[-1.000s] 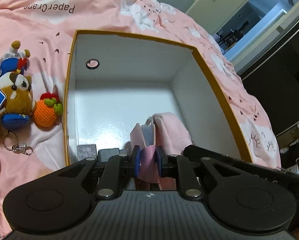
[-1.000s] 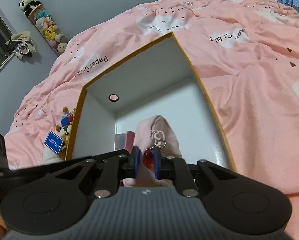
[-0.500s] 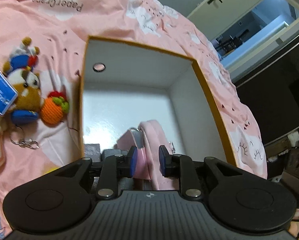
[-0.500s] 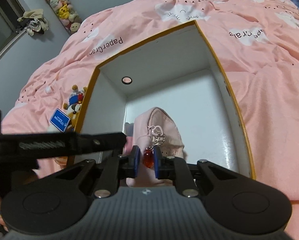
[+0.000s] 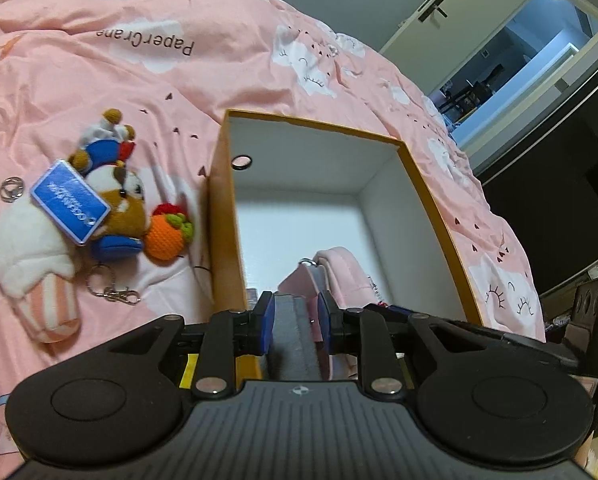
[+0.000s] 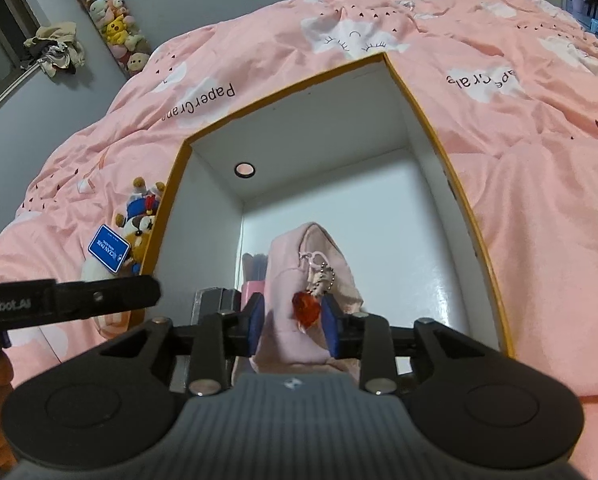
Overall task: Organize objects
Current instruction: 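Lower the pink wallet and pink pouch into the orange box with both grippers, then grasp the yellow tape measure with the right gripper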
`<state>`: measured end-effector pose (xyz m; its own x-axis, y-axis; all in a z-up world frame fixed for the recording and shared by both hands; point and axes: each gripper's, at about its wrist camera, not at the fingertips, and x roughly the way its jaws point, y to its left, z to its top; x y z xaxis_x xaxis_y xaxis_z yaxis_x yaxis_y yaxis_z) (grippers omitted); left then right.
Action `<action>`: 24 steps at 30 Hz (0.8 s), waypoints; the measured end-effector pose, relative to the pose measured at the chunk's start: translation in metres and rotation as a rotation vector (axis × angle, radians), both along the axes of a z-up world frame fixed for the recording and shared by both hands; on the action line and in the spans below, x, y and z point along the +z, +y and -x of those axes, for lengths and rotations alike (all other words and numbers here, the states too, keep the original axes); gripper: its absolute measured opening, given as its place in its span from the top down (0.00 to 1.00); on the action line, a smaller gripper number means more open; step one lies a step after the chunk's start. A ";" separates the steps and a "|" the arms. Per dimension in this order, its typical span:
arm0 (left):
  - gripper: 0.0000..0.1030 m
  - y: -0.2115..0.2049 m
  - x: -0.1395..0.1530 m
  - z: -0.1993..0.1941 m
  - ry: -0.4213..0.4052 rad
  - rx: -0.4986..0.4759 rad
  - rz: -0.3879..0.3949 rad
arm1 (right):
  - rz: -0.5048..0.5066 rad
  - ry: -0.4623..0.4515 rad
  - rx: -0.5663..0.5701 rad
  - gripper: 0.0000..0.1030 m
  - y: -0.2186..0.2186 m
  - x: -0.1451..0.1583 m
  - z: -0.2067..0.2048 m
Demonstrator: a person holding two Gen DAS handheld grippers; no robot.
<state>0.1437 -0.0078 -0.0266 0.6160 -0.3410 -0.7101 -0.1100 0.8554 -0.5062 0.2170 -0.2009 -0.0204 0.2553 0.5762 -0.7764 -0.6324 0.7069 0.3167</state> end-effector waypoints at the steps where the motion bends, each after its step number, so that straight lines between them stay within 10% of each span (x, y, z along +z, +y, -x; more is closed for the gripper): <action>1: 0.75 0.001 0.000 0.002 0.001 0.003 -0.001 | 0.004 -0.010 0.001 0.62 0.001 0.001 0.001; 10: 0.75 0.005 0.008 0.016 -0.052 -0.016 -0.046 | -0.013 -0.205 0.023 0.49 0.008 0.034 0.032; 24: 0.75 0.057 -0.014 0.047 0.042 -0.053 -0.250 | 0.179 -0.456 0.711 0.49 0.103 0.040 0.126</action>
<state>0.0962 0.0495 -0.0402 0.5699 -0.1826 -0.8012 -0.0787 0.9584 -0.2744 0.0910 -0.0983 0.0201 0.1891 0.5959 -0.7805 -0.9819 0.1099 -0.1540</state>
